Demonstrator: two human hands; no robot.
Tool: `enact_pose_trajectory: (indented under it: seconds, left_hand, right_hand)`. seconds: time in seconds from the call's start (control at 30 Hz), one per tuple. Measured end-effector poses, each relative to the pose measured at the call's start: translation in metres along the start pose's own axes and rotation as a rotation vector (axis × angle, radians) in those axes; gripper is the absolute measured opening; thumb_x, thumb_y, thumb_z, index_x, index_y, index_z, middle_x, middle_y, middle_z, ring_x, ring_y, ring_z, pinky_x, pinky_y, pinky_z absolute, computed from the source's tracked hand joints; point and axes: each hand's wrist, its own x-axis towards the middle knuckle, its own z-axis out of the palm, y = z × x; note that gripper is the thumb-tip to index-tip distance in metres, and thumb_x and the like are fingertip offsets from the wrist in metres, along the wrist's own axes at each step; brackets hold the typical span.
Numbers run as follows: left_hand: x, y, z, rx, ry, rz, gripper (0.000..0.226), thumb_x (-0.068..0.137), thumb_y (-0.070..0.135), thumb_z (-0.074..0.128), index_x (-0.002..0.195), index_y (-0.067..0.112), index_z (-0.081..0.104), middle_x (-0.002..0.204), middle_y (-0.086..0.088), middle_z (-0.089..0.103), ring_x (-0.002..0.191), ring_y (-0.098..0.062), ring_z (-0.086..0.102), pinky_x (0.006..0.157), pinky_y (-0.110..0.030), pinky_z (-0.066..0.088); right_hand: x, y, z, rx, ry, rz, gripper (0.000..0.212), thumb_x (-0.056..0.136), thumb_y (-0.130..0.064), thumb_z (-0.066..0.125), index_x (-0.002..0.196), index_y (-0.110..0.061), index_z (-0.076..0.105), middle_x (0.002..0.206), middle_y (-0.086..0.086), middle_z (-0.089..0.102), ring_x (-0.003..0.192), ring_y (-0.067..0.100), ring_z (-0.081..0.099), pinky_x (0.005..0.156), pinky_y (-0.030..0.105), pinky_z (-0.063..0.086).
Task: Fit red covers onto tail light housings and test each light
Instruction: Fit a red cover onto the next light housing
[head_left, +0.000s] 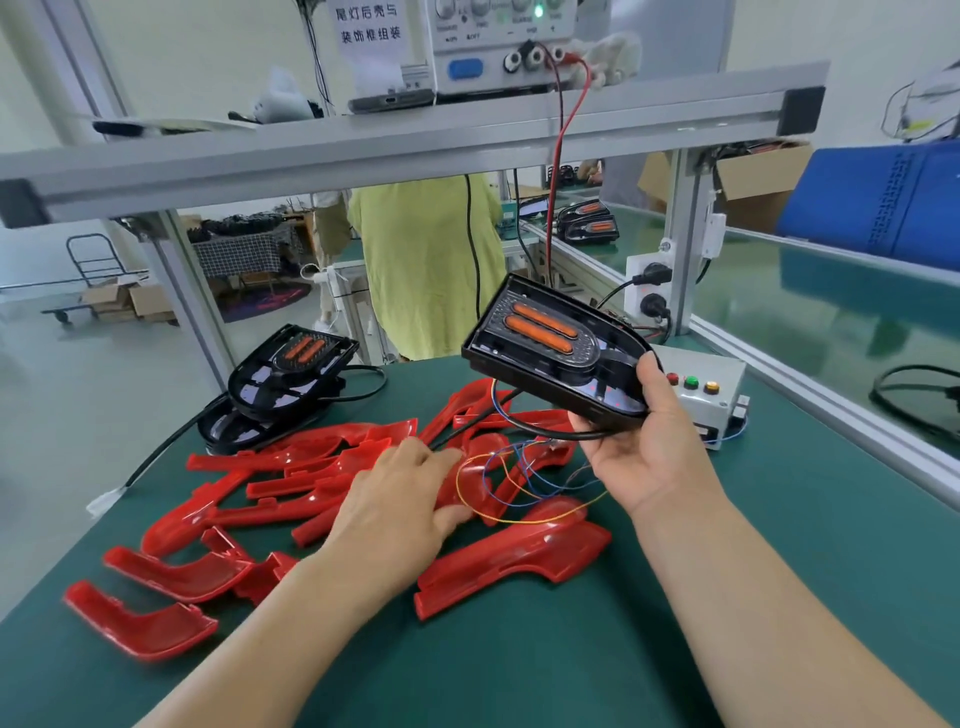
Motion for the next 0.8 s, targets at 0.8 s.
enact_pose_trajectory:
  seconds: [0.8]
  left_hand:
    - [0.083,0.138,0.028,-0.455,-0.042,0.287,0.027,0.091,-0.001,0.053,0.115,-0.004,0.065,0.119,-0.026,0.065,0.114,-0.035,0.059,0.092,-0.030,0.045]
  right_hand:
    - [0.002,-0.030,0.010,-0.026,-0.140,-0.242,0.029,0.097,-0.035,0.057,0.113,-0.014,0.069,0.113,0.009,0.074,0.103,0.024,0.072,0.085,0.043,0.060]
